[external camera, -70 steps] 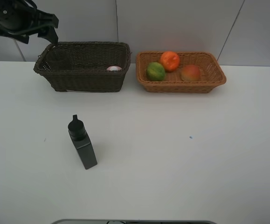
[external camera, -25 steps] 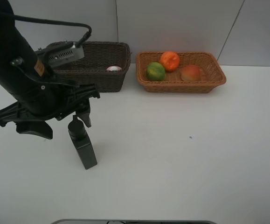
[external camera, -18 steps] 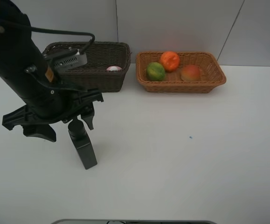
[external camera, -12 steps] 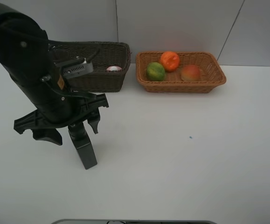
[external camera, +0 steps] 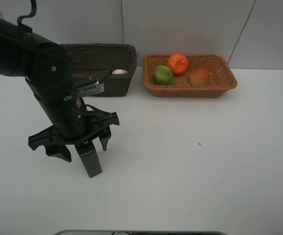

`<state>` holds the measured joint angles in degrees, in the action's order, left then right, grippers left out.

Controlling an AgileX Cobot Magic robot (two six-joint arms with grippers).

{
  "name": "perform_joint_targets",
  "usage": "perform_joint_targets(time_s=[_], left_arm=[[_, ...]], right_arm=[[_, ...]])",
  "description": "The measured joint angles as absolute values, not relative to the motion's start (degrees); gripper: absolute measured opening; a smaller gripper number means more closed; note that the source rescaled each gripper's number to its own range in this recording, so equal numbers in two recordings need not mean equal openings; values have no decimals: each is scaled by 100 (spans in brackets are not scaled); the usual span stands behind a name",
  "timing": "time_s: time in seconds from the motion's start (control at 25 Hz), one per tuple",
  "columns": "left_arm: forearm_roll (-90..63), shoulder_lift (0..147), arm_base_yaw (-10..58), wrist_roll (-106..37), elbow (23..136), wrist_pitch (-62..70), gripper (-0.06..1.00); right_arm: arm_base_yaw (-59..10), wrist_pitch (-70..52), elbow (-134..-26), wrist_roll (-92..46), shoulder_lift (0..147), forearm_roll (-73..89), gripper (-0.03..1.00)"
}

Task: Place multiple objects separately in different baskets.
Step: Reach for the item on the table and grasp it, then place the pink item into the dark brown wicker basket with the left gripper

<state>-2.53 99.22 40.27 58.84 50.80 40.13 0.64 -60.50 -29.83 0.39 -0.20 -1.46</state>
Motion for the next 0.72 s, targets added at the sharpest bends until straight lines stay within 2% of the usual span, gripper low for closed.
perform_joint_targets(time_s=[0.12,0.24,0.32,0.48,0.72], left_arm=[[-370,9932,4027,5884,5080,3912,92],[-429,9932,4027,5884,5080,3881,87],[-443,9932,4027,5884,5085,3881,76],[-421,9948,4027,5884,5091,3923,45],[-427,9948,4027,5884,5091,3931,44]], right_arm=[[64,-6050,-2983,39,-20,-146,100],[64,-6050,-2983,39,-20,-146,100],[64,-6050,-2983,39,-20,-146,100],[64,-6050,-2983,39,-20,-146,100],[64,-6050,-2983,39,-20,-146,100]])
